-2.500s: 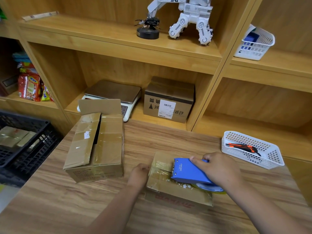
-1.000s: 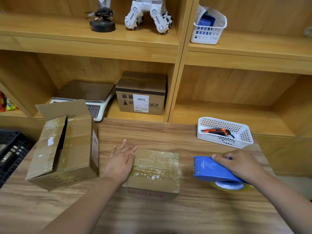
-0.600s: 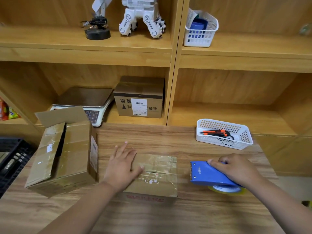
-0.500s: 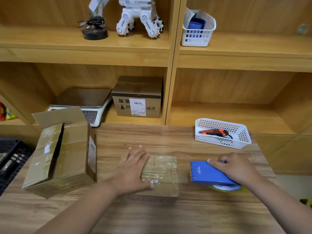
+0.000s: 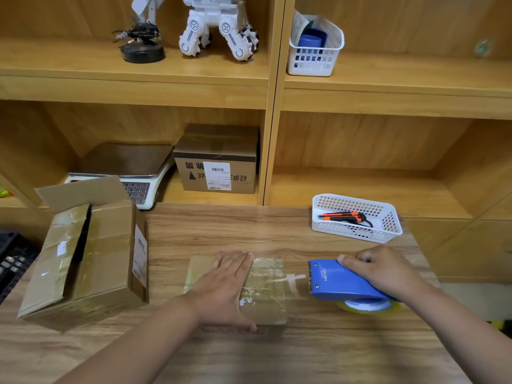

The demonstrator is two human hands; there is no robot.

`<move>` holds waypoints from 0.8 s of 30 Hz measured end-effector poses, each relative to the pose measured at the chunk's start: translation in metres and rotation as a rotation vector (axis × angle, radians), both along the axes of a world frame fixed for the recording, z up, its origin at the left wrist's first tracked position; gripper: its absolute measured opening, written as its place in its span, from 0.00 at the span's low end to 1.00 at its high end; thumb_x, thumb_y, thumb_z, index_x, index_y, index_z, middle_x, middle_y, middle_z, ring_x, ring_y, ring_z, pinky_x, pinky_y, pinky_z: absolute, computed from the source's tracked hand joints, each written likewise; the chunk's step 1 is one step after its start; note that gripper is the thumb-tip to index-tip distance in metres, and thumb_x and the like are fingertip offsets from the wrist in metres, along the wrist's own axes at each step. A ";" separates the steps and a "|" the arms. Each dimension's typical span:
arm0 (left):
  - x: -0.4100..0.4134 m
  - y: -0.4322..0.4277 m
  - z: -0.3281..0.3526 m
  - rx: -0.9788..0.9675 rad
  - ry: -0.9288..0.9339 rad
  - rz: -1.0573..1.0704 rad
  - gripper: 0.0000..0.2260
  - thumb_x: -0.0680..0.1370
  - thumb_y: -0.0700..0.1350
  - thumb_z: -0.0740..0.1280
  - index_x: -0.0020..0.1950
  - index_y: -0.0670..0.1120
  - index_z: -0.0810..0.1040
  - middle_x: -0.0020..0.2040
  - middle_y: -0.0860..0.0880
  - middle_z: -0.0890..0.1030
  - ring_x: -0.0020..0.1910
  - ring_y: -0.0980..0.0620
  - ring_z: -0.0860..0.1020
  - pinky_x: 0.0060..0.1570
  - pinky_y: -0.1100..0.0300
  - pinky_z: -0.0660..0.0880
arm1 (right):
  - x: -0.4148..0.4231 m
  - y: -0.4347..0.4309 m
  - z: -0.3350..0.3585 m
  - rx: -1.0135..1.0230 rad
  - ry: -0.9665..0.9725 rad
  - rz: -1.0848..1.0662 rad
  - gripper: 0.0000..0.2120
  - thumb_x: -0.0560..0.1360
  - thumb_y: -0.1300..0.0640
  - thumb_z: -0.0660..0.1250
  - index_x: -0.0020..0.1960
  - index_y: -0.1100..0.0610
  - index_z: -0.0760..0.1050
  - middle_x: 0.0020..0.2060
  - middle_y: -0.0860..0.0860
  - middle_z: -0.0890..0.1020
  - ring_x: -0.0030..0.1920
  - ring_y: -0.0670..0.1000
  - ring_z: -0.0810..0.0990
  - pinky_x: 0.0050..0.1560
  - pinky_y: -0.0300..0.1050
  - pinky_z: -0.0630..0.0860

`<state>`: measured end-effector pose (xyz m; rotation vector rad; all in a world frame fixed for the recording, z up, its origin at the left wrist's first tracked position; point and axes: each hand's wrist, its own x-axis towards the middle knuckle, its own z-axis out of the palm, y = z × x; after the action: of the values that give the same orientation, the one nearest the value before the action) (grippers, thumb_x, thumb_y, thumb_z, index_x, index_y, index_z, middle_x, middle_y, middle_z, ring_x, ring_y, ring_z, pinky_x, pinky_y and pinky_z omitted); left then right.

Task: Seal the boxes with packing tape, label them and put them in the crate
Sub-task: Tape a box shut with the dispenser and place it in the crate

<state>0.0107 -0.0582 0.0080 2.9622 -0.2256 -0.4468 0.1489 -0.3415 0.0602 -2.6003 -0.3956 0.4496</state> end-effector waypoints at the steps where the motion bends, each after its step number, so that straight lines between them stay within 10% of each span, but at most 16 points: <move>1: 0.000 -0.001 0.000 -0.002 -0.002 0.002 0.58 0.64 0.75 0.61 0.74 0.43 0.32 0.77 0.47 0.37 0.75 0.52 0.37 0.70 0.53 0.30 | 0.000 -0.001 -0.003 -0.018 -0.006 0.002 0.29 0.70 0.36 0.66 0.21 0.55 0.66 0.19 0.47 0.67 0.23 0.46 0.67 0.30 0.42 0.60; 24: -0.002 -0.003 -0.009 0.068 -0.006 -0.050 0.54 0.66 0.76 0.55 0.75 0.45 0.31 0.75 0.44 0.31 0.72 0.49 0.27 0.70 0.46 0.29 | -0.009 0.026 -0.079 -0.133 -0.009 0.087 0.28 0.72 0.32 0.61 0.27 0.55 0.68 0.24 0.51 0.70 0.26 0.47 0.69 0.29 0.43 0.60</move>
<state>0.0085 -0.0614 -0.0010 3.0305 -0.2919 -0.4602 0.1400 -0.3159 -0.0183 -2.7228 -0.4989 0.5099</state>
